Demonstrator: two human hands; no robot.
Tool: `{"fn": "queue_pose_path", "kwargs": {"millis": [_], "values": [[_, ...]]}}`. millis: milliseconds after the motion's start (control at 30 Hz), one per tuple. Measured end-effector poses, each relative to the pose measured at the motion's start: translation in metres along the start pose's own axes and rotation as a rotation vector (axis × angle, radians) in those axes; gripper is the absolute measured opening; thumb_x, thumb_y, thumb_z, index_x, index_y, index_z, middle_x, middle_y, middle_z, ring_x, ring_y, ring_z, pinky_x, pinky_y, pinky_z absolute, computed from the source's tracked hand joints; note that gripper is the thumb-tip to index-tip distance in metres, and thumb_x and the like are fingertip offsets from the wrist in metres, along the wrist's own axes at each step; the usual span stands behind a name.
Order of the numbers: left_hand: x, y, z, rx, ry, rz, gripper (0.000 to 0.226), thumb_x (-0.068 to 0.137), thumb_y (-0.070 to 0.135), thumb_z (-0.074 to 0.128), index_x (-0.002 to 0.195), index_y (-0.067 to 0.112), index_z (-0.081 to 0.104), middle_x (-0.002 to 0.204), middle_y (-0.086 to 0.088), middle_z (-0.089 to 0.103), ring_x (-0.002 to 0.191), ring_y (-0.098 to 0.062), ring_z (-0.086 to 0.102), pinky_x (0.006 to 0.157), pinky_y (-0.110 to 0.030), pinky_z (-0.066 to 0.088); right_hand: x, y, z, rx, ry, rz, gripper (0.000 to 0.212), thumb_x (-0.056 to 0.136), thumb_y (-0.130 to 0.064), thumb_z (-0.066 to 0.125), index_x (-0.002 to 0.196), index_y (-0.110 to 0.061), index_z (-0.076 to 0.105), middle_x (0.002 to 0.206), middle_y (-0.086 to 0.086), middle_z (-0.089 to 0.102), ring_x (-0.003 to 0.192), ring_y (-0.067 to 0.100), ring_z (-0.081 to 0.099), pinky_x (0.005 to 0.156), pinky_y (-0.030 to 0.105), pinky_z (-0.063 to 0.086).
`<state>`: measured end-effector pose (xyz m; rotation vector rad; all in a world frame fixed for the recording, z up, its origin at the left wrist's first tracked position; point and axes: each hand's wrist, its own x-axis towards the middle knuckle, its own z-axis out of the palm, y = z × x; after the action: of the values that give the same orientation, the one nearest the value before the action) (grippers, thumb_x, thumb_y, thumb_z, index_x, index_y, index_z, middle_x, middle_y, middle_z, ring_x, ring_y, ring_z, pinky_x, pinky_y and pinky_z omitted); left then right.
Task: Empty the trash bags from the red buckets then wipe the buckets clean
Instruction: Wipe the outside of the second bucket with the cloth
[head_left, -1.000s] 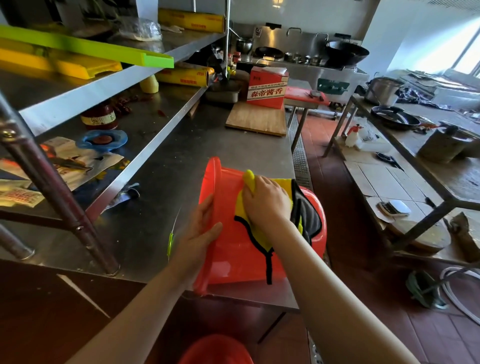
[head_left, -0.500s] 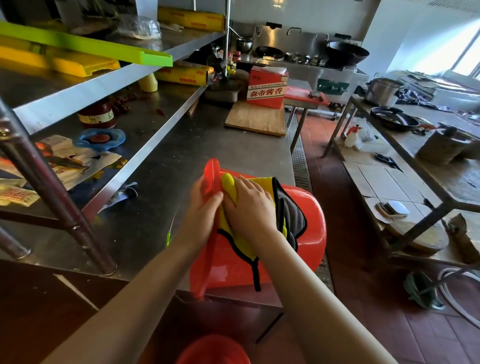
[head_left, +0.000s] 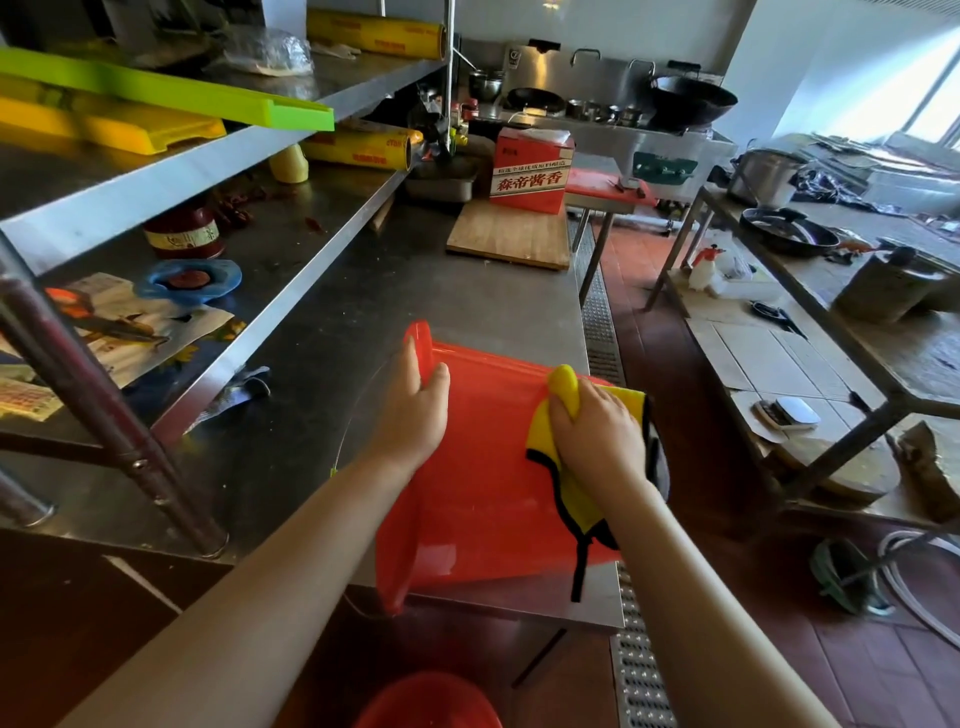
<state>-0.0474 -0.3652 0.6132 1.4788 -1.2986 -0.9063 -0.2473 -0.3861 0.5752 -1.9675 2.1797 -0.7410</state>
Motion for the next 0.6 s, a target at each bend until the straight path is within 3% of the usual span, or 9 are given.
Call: {"fn": "queue_pose_path", "kwargs": {"millis": [100,267,400,500,600], "values": [[-0.005,-0.007,0.000,-0.003,0.000,0.021,0.057,0.107,0.031,0.035,0.158,0.022,0.011,0.164,0.003,0.016,0.149,-0.013,0.019,0.115,-0.025,0.016,0.010,0.028,-0.010,-0.003,-0.013,0.130,0.051,0.101,-0.055,0.026,0.107,-0.018,0.061,0.113,0.008,0.067,0.110,0.035,0.057,0.088,0.041,0.044],[-0.017,-0.025,-0.003,0.003,-0.043,0.068,0.059,0.106,0.039,0.035,0.158,0.030,0.009,0.164,0.010,0.014,0.149,-0.007,0.016,0.122,-0.036,0.017,0.023,0.055,-0.024,0.016,-0.102,0.326,0.058,0.100,-0.058,0.021,0.108,-0.016,0.060,0.110,0.017,0.065,0.105,0.040,0.058,0.083,0.042,0.044],[-0.025,-0.034,-0.009,0.016,-0.069,0.141,0.058,0.106,0.036,0.037,0.158,0.028,0.013,0.163,0.010,0.019,0.148,-0.004,0.019,0.123,-0.038,0.019,0.019,0.043,-0.023,-0.057,-0.070,0.262,0.058,0.100,-0.058,0.020,0.101,-0.017,0.061,0.109,0.014,0.067,0.103,0.038,0.060,0.081,0.041,0.045],[-0.032,-0.045,-0.014,0.025,-0.084,0.234,0.058,0.102,0.035,0.040,0.156,0.029,0.019,0.161,0.011,0.025,0.146,0.002,0.024,0.122,-0.030,0.022,0.009,0.013,-0.017,-0.111,-0.024,0.132,0.056,0.101,-0.055,0.021,0.103,-0.018,0.063,0.113,0.009,0.068,0.107,0.035,0.060,0.084,0.039,0.044],[-0.036,-0.053,-0.017,0.026,-0.082,0.269,0.055,0.097,0.042,0.040,0.148,0.042,0.019,0.151,0.033,0.025,0.140,0.014,0.023,0.116,-0.015,0.020,0.000,-0.026,-0.009,-0.096,0.002,0.014,0.049,0.102,-0.051,0.027,0.105,-0.018,0.063,0.115,0.006,0.067,0.110,0.032,0.059,0.086,0.038,0.042]]}}
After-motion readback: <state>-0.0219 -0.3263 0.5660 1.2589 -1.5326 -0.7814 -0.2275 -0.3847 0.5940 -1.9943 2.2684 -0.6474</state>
